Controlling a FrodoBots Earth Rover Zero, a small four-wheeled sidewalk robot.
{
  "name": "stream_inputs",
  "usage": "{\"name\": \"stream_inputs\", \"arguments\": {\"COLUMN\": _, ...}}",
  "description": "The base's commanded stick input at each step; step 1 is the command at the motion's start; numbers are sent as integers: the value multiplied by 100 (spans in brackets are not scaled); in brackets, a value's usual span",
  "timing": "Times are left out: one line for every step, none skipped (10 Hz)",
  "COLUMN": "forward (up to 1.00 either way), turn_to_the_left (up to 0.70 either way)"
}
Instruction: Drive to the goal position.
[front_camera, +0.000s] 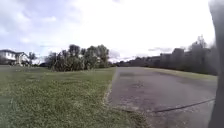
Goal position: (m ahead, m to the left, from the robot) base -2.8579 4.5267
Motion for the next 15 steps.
{"name": "stream_inputs", "arguments": {"forward": 3, "turn_to_the_left": 0}}
{"name": "stream_inputs", "arguments": {"forward": 2, "turn_to_the_left": 0}}
{"name": "stream_inputs", "arguments": {"forward": 0, "turn_to_the_left": 0}}
{"name": "stream_inputs", "arguments": {"forward": 0, "turn_to_the_left": 0}}
{"name": "stream_inputs", "arguments": {"forward": 0, "turn_to_the_left": 0}}
{"name": "stream_inputs", "arguments": {"forward": 0, "turn_to_the_left": 0}}
{"name": "stream_inputs", "arguments": {"forward": 0, "turn_to_the_left": 0}}
{"name": "stream_inputs", "arguments": {"forward": 2, "turn_to_the_left": 0}}
{"name": "stream_inputs", "arguments": {"forward": 4, "turn_to_the_left": 0}}
{"name": "stream_inputs", "arguments": {"forward": 2, "turn_to_the_left": 0}}
{"name": "stream_inputs", "arguments": {"forward": 0, "turn_to_the_left": 0}}
{"name": "stream_inputs", "arguments": {"forward": 0, "turn_to_the_left": 0}}
{"name": "stream_inputs", "arguments": {"forward": 0, "turn_to_the_left": 0}}
{"name": "stream_inputs", "arguments": {"forward": 0, "turn_to_the_left": 0}}
{"name": "stream_inputs", "arguments": {"forward": 0, "turn_to_the_left": 0}}
